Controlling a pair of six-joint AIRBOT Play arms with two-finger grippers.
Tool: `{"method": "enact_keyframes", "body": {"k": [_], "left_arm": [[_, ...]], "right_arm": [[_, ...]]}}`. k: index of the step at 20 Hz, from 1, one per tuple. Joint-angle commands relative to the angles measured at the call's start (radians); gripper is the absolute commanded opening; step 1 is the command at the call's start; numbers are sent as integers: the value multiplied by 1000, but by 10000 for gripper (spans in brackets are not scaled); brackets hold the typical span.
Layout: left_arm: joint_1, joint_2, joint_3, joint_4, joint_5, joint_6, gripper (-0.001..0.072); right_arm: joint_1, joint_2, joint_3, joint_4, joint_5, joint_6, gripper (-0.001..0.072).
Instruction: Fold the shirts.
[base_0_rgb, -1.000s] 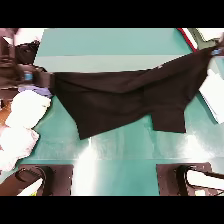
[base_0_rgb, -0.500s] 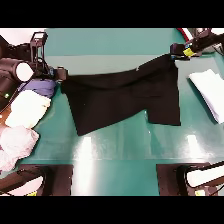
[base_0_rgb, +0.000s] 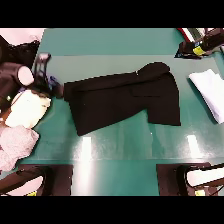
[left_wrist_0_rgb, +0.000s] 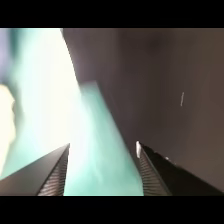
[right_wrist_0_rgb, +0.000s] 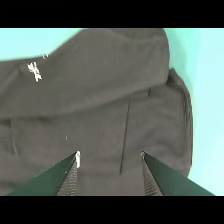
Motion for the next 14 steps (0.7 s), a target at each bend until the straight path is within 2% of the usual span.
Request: {"method": "enact_keyframes", "body": {"k": [1,5,10,14], "left_arm": [[-9,76,-237,-181,40,-20,500],[-109,162,-422,-193,89,-92,500],[-257,164,-468,-204,150,-168,500],[-274,156,-493,-211,164,-200,500]], "right_arm": [[-8,10,0,5,77,-12,453],[14,10,0,5,87,-12,453],[25,10,0,4,101,-12,453],[21,10,0,4,121,-12,453]]}}
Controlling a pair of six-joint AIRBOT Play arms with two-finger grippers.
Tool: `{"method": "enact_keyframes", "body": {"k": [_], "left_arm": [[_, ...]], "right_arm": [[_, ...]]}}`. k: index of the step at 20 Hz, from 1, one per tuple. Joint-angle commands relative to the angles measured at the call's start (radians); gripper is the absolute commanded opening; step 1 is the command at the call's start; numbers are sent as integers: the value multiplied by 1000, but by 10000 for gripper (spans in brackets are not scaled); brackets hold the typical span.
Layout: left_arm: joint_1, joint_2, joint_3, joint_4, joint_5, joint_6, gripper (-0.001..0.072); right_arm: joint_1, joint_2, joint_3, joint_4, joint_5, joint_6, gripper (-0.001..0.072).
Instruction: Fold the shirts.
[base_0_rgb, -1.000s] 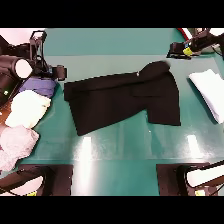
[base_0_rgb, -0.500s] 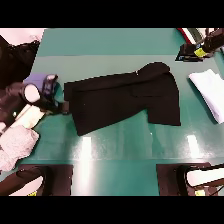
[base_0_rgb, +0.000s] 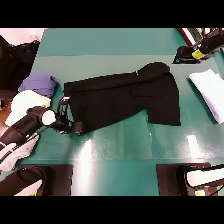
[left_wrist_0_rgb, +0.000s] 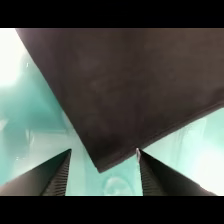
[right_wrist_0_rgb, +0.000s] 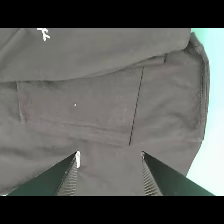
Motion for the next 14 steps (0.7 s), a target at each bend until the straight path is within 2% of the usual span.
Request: {"method": "enact_keyframes", "body": {"k": [1,14], "left_arm": [[-25,-1,-23,-10,35,-34,500],[-25,-32,-34,-19,75,-60,500]], "right_arm": [[-2,1,0,0,16,0,452],[-2,1,0,0,49,0,452]]}}
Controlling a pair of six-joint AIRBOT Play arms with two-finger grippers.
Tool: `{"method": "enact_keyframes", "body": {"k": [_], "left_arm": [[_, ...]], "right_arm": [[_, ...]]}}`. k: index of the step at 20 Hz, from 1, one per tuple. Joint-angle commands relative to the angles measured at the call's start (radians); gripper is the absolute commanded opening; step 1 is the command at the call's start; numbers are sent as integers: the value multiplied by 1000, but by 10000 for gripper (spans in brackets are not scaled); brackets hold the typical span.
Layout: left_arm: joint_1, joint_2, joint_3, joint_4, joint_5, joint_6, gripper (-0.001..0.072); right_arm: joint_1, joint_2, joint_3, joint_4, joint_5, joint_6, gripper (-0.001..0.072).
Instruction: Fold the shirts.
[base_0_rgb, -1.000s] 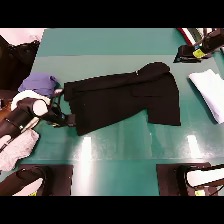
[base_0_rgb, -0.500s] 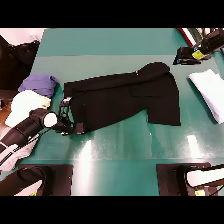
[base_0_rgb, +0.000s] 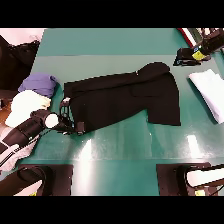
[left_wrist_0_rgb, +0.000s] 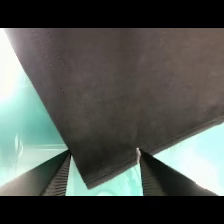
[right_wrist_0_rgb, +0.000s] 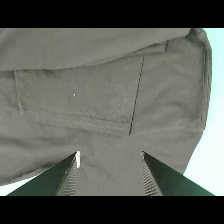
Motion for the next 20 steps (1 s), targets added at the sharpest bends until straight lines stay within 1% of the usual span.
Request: {"method": "enact_keyframes", "body": {"k": [1,2,3,4,6,7,10,12,14,17,18,19,20], "left_arm": [[0,-14,-5,-8,12,-2,499],[0,-14,-5,-8,22,-2,428],[0,-14,-2,-8,30,-2,158],[0,-14,2,-8,39,-2,40],[0,-14,23,12,27,4,32],[0,-10,50,48,0,8,32],[1,27,157,232,-96,6,32],[1,63,229,368,-166,6,32],[1,83,288,474,-218,6,32],[1,87,317,537,-238,6,32],[5,87,317,552,-240,-6,32],[23,87,317,537,-237,-33,32],[48,87,317,509,-231,-39,32]], "right_arm": [[0,1,0,0,13,0,452],[0,1,0,0,14,0,452],[0,1,0,0,14,0,452],[0,1,0,-1,18,0,452],[-5,1,0,-9,40,-5,452],[-15,1,0,-9,57,-12,452],[-68,21,-76,-2,63,-18,452],[-121,44,-190,2,45,-18,452],[-179,57,-313,2,5,-18,452],[-257,56,-461,117,-89,-34,449],[-273,56,-498,152,-127,-55,430],[-281,56,-535,167,-163,-64,430],[-283,56,-568,166,-192,-67,431]]}}
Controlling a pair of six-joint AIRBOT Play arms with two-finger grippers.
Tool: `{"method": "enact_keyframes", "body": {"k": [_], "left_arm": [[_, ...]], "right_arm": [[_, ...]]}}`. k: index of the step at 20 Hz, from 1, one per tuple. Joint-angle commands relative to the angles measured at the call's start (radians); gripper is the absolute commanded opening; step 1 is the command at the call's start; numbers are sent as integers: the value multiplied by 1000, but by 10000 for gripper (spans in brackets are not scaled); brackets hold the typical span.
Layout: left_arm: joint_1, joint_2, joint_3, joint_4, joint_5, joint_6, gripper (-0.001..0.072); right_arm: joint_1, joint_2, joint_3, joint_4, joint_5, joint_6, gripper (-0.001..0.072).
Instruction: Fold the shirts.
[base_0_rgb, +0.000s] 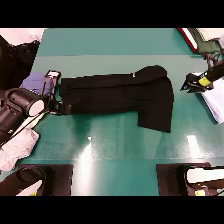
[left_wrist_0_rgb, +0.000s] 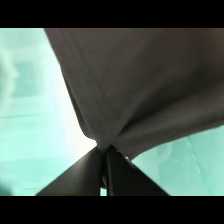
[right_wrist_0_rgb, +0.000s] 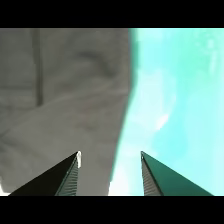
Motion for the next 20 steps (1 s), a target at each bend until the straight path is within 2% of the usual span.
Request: {"method": "enact_keyframes", "body": {"k": [1,4,7,16,17,18,20], "left_arm": [[63,5,18,-9,-9,-33,32],[130,5,18,-111,40,-32,32],[137,5,18,-140,63,-32,32],[137,4,18,-163,59,-32,33],[137,4,18,-163,59,-32,33],[137,4,18,-163,59,-32,33],[137,4,18,-163,59,-32,33]], "right_arm": [[-36,3,-143,64,-133,-42,430],[-18,2,-217,65,-239,-49,430],[12,2,-257,64,-302,-65,430],[95,-60,-263,65,-328,-68,430],[100,-60,-263,65,-336,-68,383],[100,-60,-264,65,-336,-68,254],[100,-60,-263,76,-333,-69,118]]}}
